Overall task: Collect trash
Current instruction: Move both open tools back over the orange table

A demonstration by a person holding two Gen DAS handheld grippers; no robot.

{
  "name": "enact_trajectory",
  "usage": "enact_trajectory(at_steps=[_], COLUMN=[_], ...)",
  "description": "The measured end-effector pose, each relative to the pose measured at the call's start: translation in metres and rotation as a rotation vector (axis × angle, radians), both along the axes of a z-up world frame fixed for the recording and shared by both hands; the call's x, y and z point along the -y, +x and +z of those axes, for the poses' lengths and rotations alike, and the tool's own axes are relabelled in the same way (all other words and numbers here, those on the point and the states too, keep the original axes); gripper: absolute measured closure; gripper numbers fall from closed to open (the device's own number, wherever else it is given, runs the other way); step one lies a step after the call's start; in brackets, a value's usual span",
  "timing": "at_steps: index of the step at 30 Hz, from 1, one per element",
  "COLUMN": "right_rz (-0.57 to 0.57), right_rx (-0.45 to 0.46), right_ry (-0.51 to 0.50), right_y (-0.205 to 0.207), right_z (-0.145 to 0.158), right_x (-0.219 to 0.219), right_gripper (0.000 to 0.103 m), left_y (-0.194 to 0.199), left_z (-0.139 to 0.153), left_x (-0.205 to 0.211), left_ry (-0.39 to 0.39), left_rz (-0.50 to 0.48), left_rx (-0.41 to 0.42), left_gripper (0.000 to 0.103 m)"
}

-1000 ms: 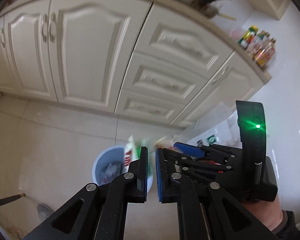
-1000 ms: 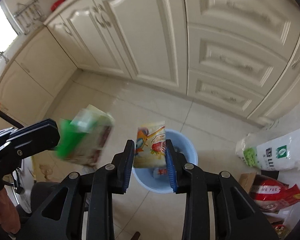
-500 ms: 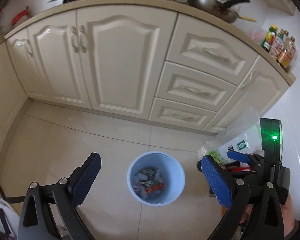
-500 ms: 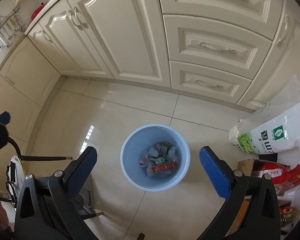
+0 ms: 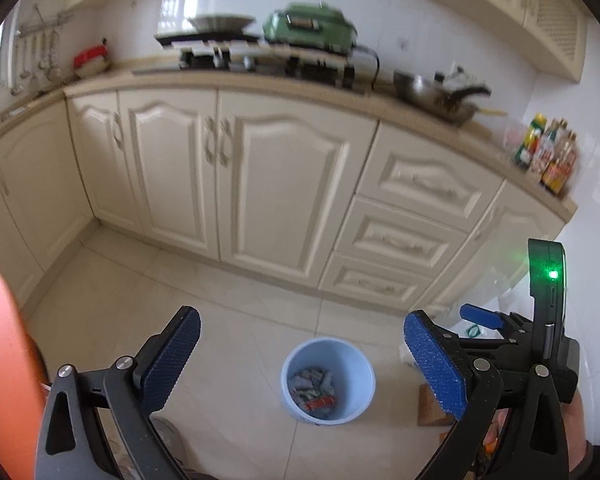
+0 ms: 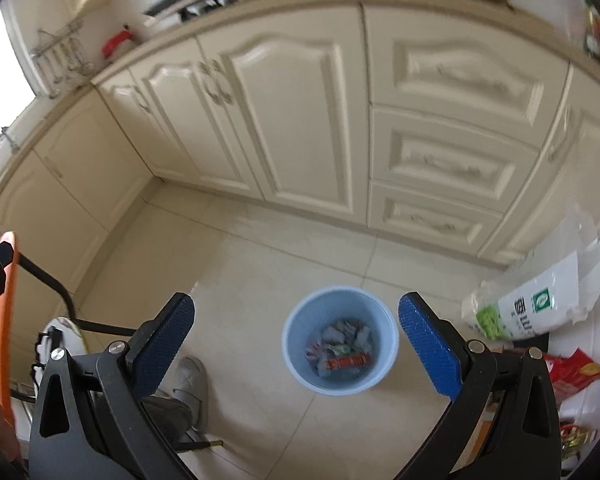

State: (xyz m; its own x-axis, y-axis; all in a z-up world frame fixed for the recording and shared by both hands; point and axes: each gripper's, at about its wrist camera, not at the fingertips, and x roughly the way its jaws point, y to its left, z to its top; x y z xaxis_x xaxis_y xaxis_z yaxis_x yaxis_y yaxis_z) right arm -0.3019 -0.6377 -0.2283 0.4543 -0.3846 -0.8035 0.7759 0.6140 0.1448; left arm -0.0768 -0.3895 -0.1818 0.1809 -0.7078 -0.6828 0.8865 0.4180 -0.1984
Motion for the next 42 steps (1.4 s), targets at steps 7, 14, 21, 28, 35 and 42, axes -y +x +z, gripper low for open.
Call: enact_trajectory(at_steps=[7, 14, 21, 28, 35, 42], right_rz=[0.118, 0.288, 0.467, 0.618, 0.754, 0.838], right_rx=[0.081, 0.172, 0.233, 0.264, 0.252, 0.213], right_ry=[-0.098, -0.164, -0.178, -0.156, -0.129, -0.102], right_y=[0.046, 0.108, 0.168, 0.211, 0.241, 0.266], right_z=[0.068, 0.127, 0.152, 0.154, 0.140, 0.118], right_x=[-0.062, -0.138, -0.219, -0.288, -0.342, -0.375], right_gripper=[0.000, 0.000, 0.000, 0.000, 0.000, 0.000], left_y=[0.006, 0.003, 0.000, -0.018, -0.047, -0.052], left_z=[0.060, 0.093, 0.099, 0.094, 0.092, 0.081], left_x=[-0.129, -0.245, -0.359, -0.447, -0.506, -0.522], left_ry=[-0.125, -0.213, -0.249, -0.218, -0.177, -0.114], left_rz=[0.123, 0.278, 0.456, 0.658, 0.826, 0.932], left_rx=[0.070, 0.131, 0.164, 0.208, 0.224, 0.204], left_gripper=[0.001, 0.001, 0.001, 0.001, 0.001, 0.001])
